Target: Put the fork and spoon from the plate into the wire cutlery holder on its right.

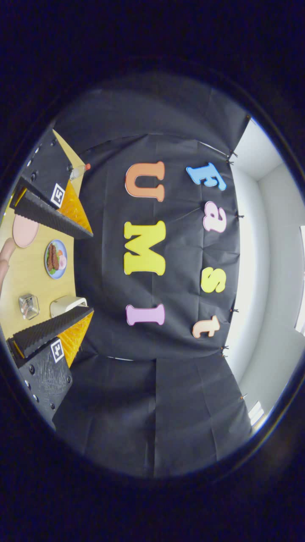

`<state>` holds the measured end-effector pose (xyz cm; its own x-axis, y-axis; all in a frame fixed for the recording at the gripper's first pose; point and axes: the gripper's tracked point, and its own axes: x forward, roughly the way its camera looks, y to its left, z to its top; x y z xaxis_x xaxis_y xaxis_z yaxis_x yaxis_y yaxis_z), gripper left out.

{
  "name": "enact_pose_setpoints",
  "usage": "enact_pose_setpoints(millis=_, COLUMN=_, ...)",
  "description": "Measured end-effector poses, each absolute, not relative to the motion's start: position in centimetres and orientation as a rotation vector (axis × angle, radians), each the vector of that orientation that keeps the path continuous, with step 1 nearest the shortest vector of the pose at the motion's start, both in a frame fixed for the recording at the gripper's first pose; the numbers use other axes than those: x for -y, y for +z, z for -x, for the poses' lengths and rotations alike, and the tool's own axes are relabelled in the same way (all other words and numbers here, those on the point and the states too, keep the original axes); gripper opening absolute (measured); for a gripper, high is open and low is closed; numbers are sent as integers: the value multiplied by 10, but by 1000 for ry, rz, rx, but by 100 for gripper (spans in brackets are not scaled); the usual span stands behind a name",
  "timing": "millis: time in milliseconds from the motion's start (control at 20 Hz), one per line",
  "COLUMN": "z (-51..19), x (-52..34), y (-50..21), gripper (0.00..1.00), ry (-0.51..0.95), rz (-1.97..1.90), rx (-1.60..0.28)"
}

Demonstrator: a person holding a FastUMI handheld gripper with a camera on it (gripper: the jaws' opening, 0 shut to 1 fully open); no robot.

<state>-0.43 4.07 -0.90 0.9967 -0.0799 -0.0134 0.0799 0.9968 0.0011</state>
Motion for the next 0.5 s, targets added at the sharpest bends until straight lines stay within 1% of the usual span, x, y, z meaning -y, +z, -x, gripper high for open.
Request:
enact_pose_setpoints(millis=150, z=4, x=-47, y=-9, gripper=96, ry=-26, rz=0, rx=-6)
enact_pose_setpoints(millis=500, z=-1, x=-48, y=-2, gripper=96, ry=11, rz=74, rx=16)
